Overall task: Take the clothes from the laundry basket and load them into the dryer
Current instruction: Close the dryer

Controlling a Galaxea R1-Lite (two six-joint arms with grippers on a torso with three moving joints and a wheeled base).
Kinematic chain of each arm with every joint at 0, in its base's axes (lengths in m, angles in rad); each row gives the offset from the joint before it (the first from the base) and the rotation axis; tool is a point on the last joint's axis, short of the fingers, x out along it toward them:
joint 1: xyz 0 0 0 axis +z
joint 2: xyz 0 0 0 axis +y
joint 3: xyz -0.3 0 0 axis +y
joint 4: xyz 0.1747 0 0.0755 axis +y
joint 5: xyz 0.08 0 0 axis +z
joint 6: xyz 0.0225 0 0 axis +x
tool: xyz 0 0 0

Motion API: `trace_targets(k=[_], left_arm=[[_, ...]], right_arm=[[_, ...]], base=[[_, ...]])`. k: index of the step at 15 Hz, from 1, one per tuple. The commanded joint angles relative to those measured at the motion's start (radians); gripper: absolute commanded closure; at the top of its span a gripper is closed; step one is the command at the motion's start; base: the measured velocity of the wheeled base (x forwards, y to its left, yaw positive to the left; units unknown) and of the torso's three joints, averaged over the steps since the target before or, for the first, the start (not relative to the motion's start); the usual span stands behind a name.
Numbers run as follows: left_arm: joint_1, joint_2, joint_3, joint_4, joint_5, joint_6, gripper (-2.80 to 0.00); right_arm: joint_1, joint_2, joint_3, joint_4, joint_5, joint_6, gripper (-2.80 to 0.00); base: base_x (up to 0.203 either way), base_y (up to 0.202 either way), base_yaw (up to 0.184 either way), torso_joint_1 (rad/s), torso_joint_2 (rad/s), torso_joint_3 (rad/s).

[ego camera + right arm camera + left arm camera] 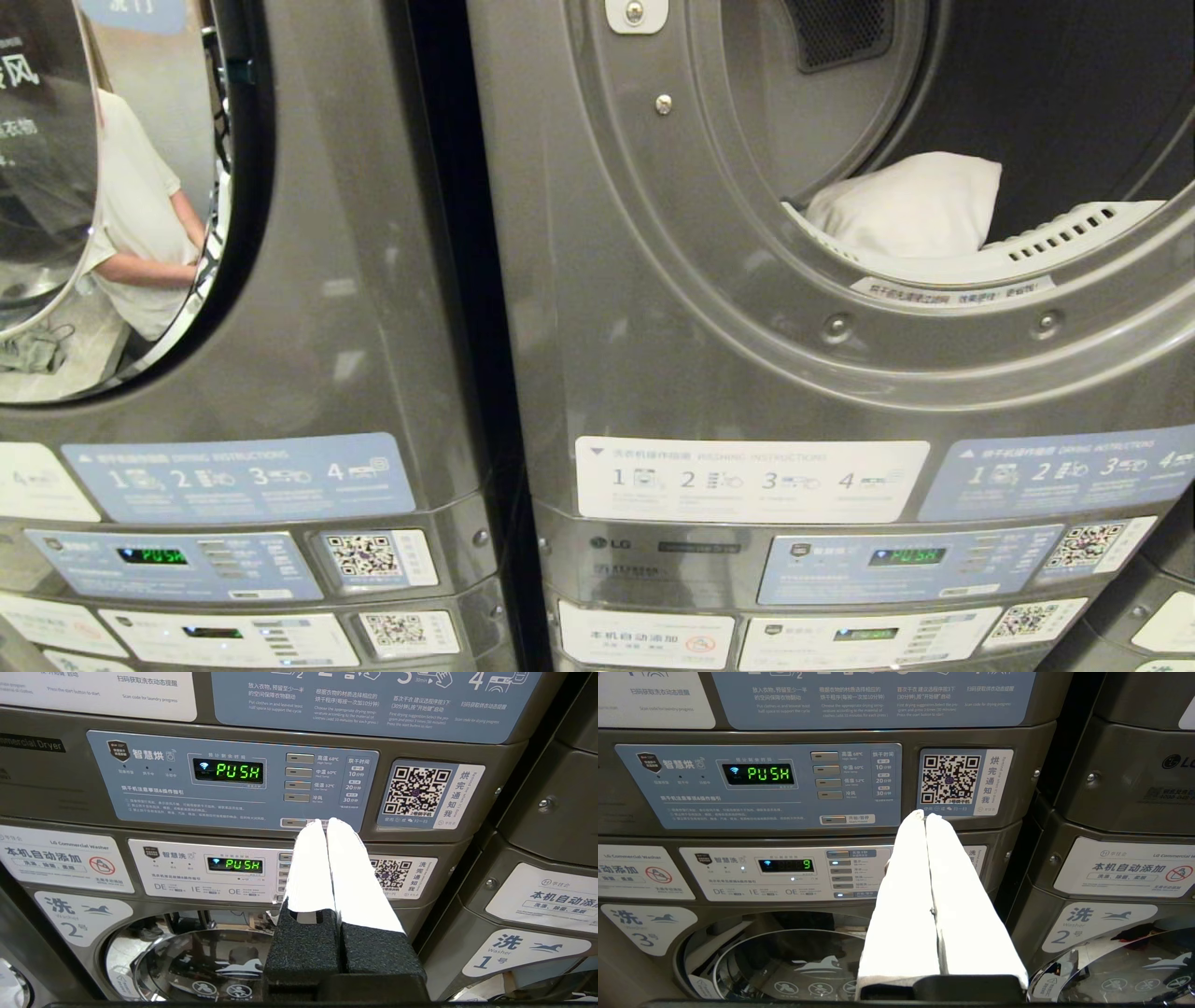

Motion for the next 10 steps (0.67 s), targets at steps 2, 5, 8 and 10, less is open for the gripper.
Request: trace_targets(k=[2,5,8,10], left_arm=[[0.000,-0.002,0.000,0.000,0.000,0.000,0.00],[0.000,0.000,0.000,0.000,0.000,0.000,0.00],[0.000,0.000,0.000,0.000,0.000,0.000,0.00],[0.000,0.000,0.000,0.000,0.000,0.001,0.00]], right_arm=[[0.000,0.002,0.002,-0.001,0.005,-0.012,0.00],[0.000,0.002,0.000,0.001,0.022,-0.039,0.00],[0.000,0.002,0.000,0.001,0.018,-0.027,0.00],[0.000,0.002,0.000,0.000,0.017,-0.018,0.00]], base=[[0.000,0.000,0.000,0.000,0.00,0.000],[-0.070,0.000,0.001,0.009,0.00,0.003],[-0.193,0.000,0.000,-0.009,0.00,0.001],[-0.193,0.000,-0.001,0.009,0.00,0.001]])
